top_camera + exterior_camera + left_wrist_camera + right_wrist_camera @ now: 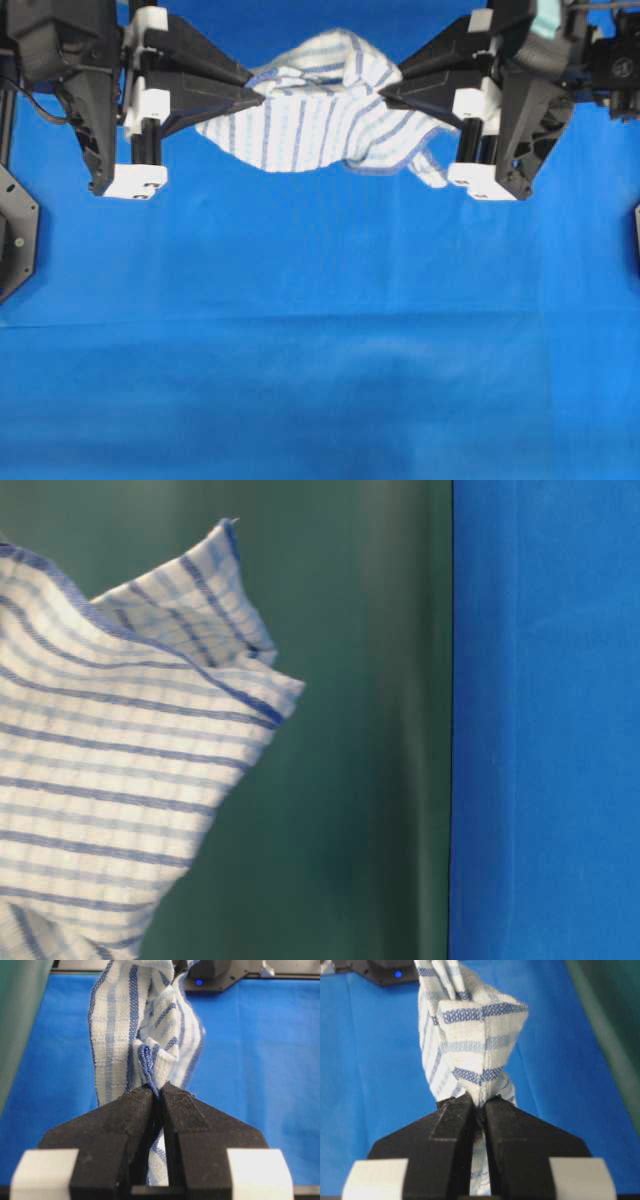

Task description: Lift the towel with both arms.

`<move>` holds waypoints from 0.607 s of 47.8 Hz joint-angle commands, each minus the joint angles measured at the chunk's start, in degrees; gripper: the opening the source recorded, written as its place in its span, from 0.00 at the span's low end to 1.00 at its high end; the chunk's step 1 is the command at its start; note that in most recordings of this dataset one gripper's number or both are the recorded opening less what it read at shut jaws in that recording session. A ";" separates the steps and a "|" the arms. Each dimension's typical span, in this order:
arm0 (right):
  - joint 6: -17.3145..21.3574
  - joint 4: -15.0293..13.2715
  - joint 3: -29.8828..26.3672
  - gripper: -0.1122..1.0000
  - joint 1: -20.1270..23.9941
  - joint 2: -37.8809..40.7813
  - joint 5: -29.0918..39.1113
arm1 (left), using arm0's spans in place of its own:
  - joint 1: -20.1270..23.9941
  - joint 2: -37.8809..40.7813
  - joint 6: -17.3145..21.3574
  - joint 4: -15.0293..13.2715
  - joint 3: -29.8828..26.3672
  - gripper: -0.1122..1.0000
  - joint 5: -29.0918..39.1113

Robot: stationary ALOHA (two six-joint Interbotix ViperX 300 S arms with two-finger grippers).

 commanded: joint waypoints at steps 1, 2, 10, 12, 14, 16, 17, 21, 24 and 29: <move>-0.18 -0.09 -1.85 0.17 0.09 -1.32 0.09 | 0.09 -0.62 0.00 0.09 -2.02 0.13 0.26; -0.18 -0.09 -1.85 0.17 0.18 -1.32 0.09 | 0.09 -0.53 0.00 0.09 -2.02 0.13 0.35; -0.18 0.09 -1.85 0.17 0.26 -1.32 0.09 | 0.09 -0.53 -0.18 0.09 -1.93 0.13 0.44; -0.09 0.09 -1.85 0.17 0.26 -1.32 0.09 | 0.09 -0.53 -0.26 0.09 -1.93 0.13 0.44; -0.18 0.18 -1.85 0.17 0.35 -1.32 0.09 | 0.09 -0.53 -0.26 0.09 -1.93 0.13 0.44; -0.18 0.18 -1.85 0.17 0.44 -1.32 0.09 | 0.09 -0.44 -0.35 0.09 -1.85 0.13 0.44; -0.18 0.09 -1.85 0.17 0.53 -1.32 0.09 | 0.09 -0.53 -0.35 0.09 -1.85 0.13 0.44; -0.18 0.18 -1.85 0.17 0.79 -1.32 0.09 | 0.00 -0.53 -0.35 0.09 -1.85 0.13 0.44; -0.26 0.18 -1.85 0.17 0.79 -1.23 0.09 | -0.35 -0.44 -0.18 0.09 -1.76 0.13 0.44; -0.35 0.18 -1.76 0.17 0.88 -1.32 -0.18 | -0.70 -0.26 -0.18 0.09 -1.76 0.13 0.18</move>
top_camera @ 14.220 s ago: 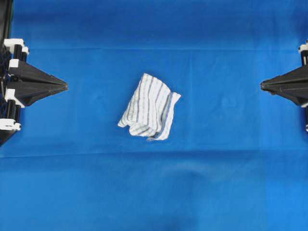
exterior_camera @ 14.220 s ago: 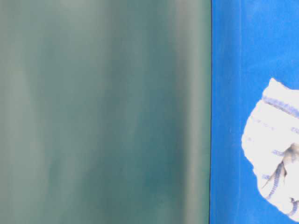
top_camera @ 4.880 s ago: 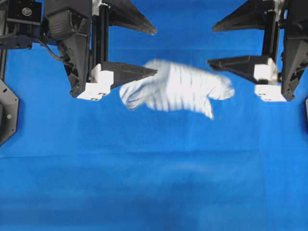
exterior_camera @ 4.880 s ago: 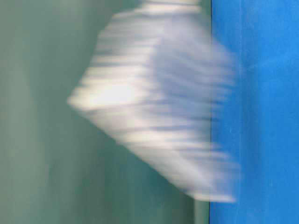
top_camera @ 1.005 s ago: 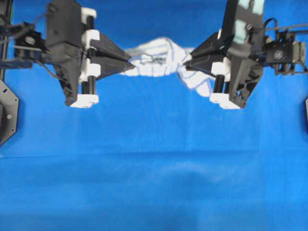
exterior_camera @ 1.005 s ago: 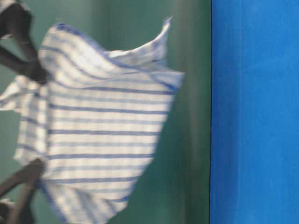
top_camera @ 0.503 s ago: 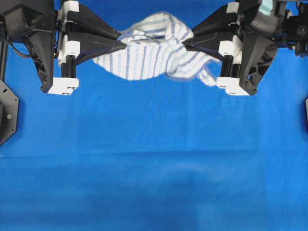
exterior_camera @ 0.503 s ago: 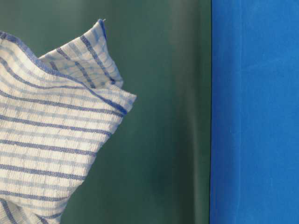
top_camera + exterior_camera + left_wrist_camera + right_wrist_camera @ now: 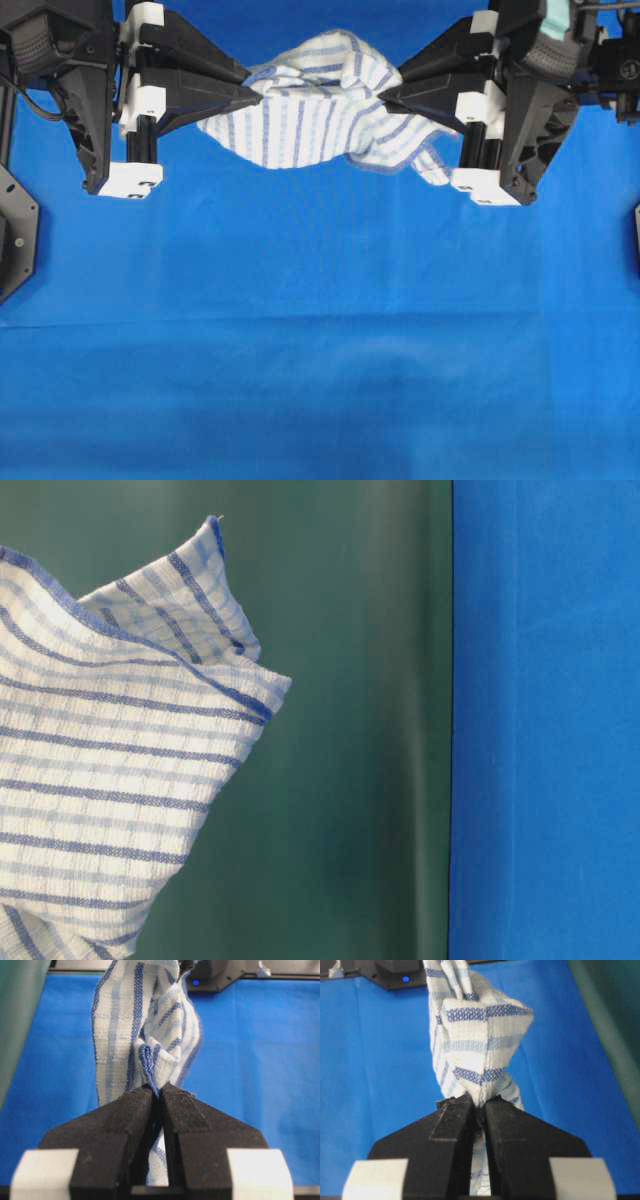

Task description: Lift the towel with both arms.

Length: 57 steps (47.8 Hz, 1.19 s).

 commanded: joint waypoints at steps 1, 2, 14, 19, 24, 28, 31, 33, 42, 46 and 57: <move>-0.18 0.00 -1.23 0.17 0.09 -1.32 -0.35 | -0.53 -0.26 0.09 0.09 -1.41 0.13 -0.53; -0.26 0.00 -1.23 0.18 0.18 -1.32 -0.53 | -0.62 -0.26 0.00 0.09 -1.32 0.13 -0.53; -0.35 -0.35 -1.14 0.46 0.26 -1.23 -1.23 | -1.58 -0.18 -0.09 0.09 -0.79 0.56 -1.58; -0.35 -0.97 -1.14 0.69 0.26 -1.32 -1.23 | -1.58 -0.35 0.09 0.09 -0.09 0.83 -1.58; -0.09 -0.97 -1.05 0.68 0.26 -1.23 -1.23 | -1.58 -0.62 0.09 0.09 0.35 0.94 -1.58; 0.09 -0.97 -0.70 0.67 0.26 -1.23 -1.23 | -1.58 -0.70 0.09 0.09 0.88 0.93 -1.58; 0.26 -0.97 0.09 0.68 0.26 -1.23 -1.23 | -1.58 -0.53 0.09 0.09 1.32 0.93 -1.67; 0.62 -0.97 0.79 0.68 0.26 -1.23 -1.32 | -1.58 -0.35 0.00 0.09 1.93 0.93 -1.76; 1.67 -0.53 7.91 0.68 0.79 -0.70 -6.06 | -2.11 1.49 -0.44 0.09 7.65 0.93 -5.27; 3.43 -0.35 11.34 0.67 0.79 0.00 -9.23 | -2.72 2.99 -0.44 0.09 11.25 0.93 -9.05; 7.21 -0.35 19.34 0.67 0.79 2.99 -17.23 | -4.04 7.47 -0.44 0.09 18.81 0.93 -18.37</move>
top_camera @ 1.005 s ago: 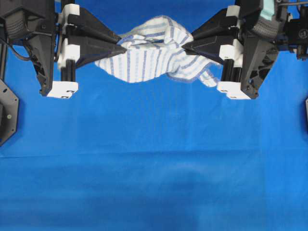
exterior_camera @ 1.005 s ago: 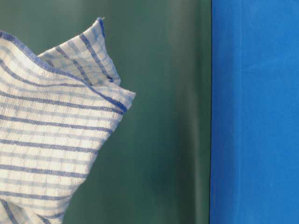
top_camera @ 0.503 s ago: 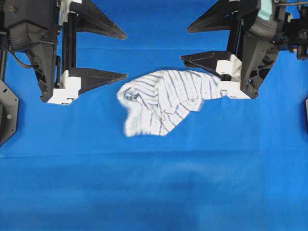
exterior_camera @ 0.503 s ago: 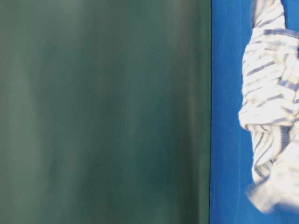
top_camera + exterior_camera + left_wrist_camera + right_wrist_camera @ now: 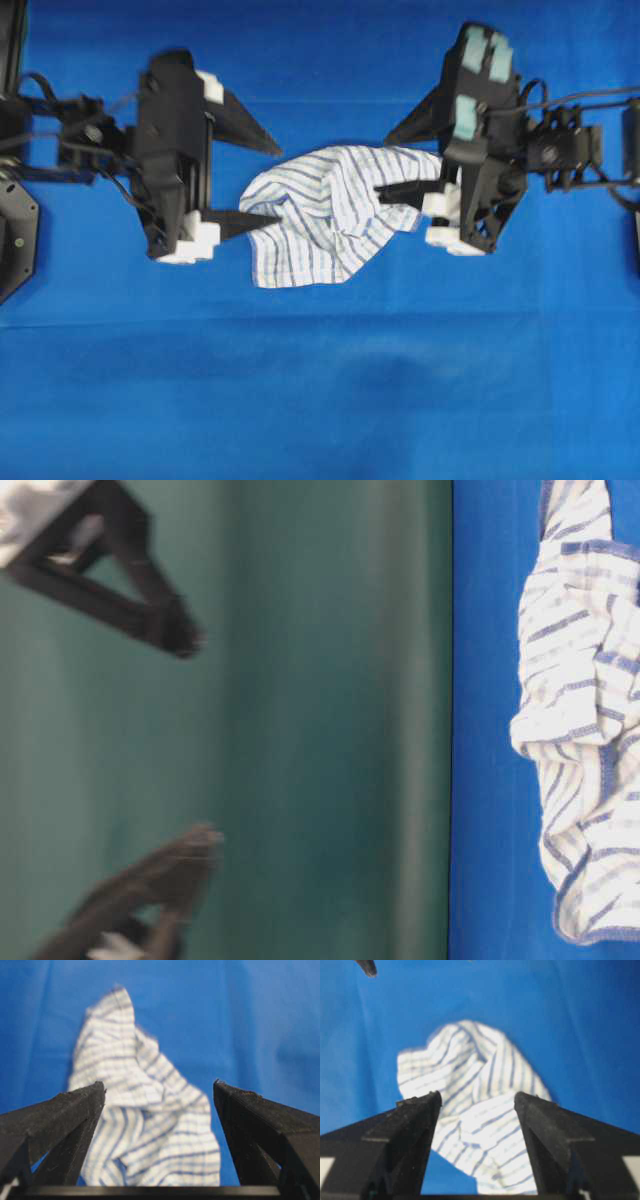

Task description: Lift the towel with both arms.

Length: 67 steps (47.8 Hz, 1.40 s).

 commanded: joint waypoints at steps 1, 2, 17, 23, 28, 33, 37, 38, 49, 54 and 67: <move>0.62 0.09 1.67 0.67 0.09 0.79 -3.34 | -0.53 1.32 0.09 0.09 1.76 0.93 -3.52; 0.88 0.09 2.29 0.67 0.09 1.14 -4.31 | -0.70 1.76 0.09 0.09 2.29 0.93 -4.13; 5.27 0.18 8.88 0.67 0.09 10.02 -13.89 | -2.02 13.54 -0.09 -0.18 8.96 0.93 -16.88; 6.15 0.09 9.93 0.67 0.09 13.89 -16.70 | -2.02 18.81 -0.09 -0.18 9.14 0.93 -19.86; 6.42 0.18 10.55 0.67 0.00 17.05 -18.72 | -2.02 22.85 -0.09 -0.18 8.79 0.93 -22.24; 6.42 0.09 10.81 0.67 0.00 19.69 -20.48 | -2.11 25.75 -0.09 -0.18 8.61 0.93 -24.79; 6.42 -0.18 10.81 0.67 -0.26 21.45 -21.53 | -2.11 27.33 -0.09 -0.18 8.70 0.93 -26.37; 6.42 -0.26 10.81 0.67 -0.35 21.80 -21.71 | -2.11 27.69 -0.09 -0.18 8.79 0.93 -26.63; 6.33 -0.26 11.34 0.67 -1.93 25.31 -24.17 | -2.11 30.94 0.00 -0.18 8.61 0.92 -28.21; 6.24 -0.35 11.43 0.66 -2.46 26.89 -25.75 | -2.11 32.08 0.00 -0.18 8.53 0.92 -28.21; 5.80 -0.35 11.43 0.60 -2.81 27.42 -26.28 | -1.85 32.61 0.09 -0.18 7.65 0.86 -27.86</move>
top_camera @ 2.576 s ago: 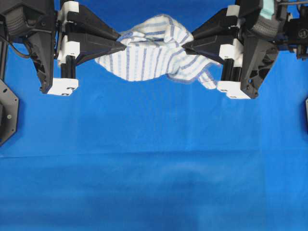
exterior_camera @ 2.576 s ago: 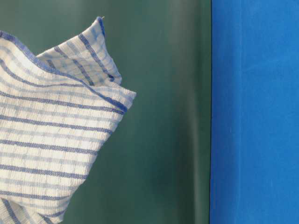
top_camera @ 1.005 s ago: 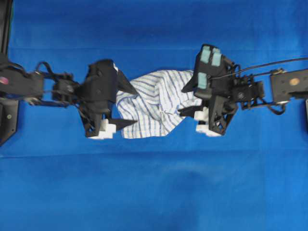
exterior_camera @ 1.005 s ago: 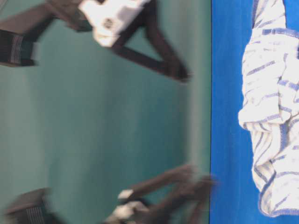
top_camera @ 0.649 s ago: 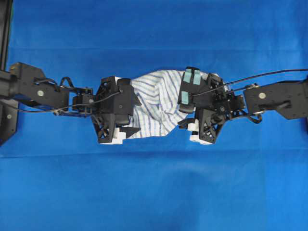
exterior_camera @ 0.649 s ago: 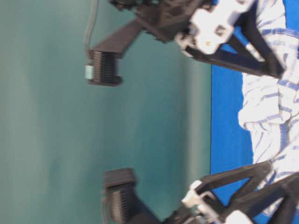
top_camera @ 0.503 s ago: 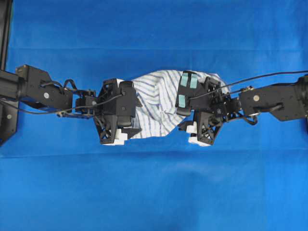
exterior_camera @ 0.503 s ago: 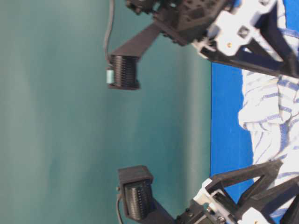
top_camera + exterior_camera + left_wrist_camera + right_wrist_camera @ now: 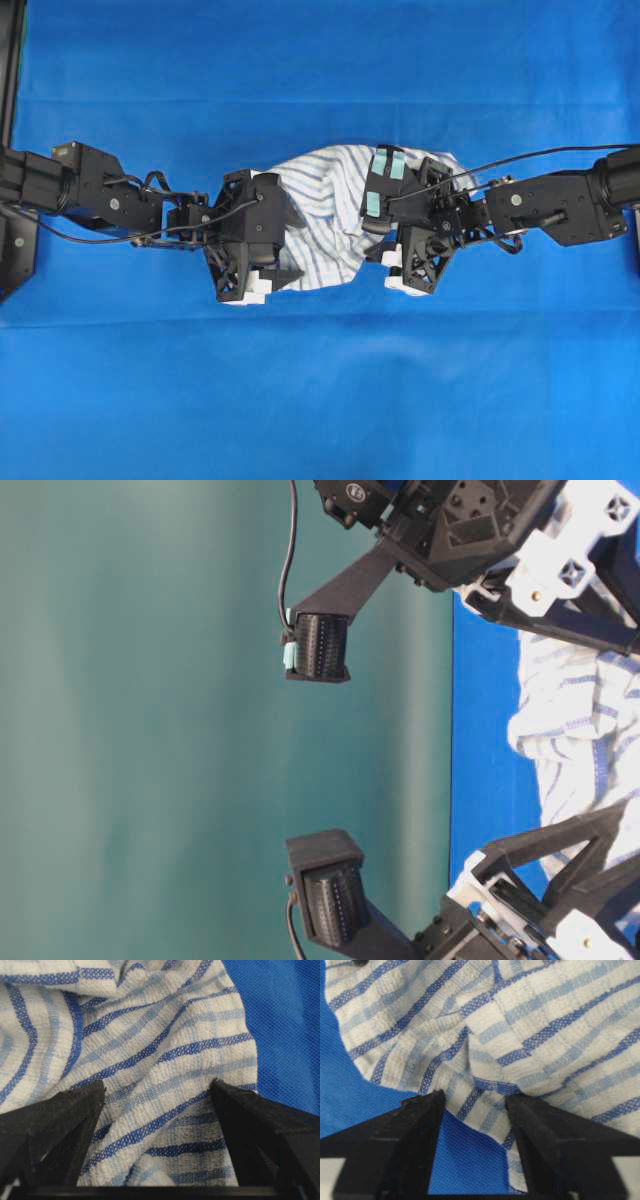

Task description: Lift the towel with both arms.

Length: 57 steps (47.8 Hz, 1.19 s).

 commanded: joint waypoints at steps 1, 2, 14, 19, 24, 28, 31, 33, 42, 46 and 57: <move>-0.09 -0.09 -0.35 0.59 -0.53 -0.09 -0.35 | 0.18 -0.35 0.09 -0.09 -0.97 0.84 0.35; -0.18 -0.09 -0.35 0.56 -0.53 -0.09 -0.35 | 0.18 -0.26 0.09 -0.09 -1.05 0.82 0.53; -0.44 -0.09 -0.35 0.13 -1.14 -0.53 0.00 | 0.44 -0.88 0.53 -0.09 -1.05 0.22 4.75; -0.53 0.00 -0.35 0.13 -1.23 -1.58 0.00 | 0.53 -2.46 0.62 -0.09 -1.14 0.12 6.24; -0.62 0.00 -0.44 0.13 -1.23 -3.34 0.26 | 0.70 -5.19 0.62 -0.09 -1.14 0.12 7.47; -0.62 -0.09 -0.62 0.13 -1.23 -5.27 1.23 | 0.79 -8.44 0.62 -0.09 -1.14 0.12 8.70; -0.70 -0.09 -0.79 0.13 -1.23 -7.21 2.37 | 0.79 -10.99 0.62 -0.09 -1.14 0.12 9.58; -0.70 -0.09 -0.97 0.13 -1.23 -8.53 3.34 | 0.79 -12.74 0.62 -0.09 -1.23 0.12 10.28; -0.97 -0.18 -2.64 0.13 -1.23 -16.00 9.14 | 0.79 -20.48 0.62 -0.09 -2.46 0.12 14.06; -1.05 -0.35 -3.78 0.13 -1.23 -19.07 11.87 | 0.79 -23.03 0.62 -0.09 -3.25 0.12 15.47; -1.05 -2.37 -9.76 0.13 -1.14 -26.46 22.59 | 1.58 -30.15 0.62 0.00 -7.91 0.12 21.97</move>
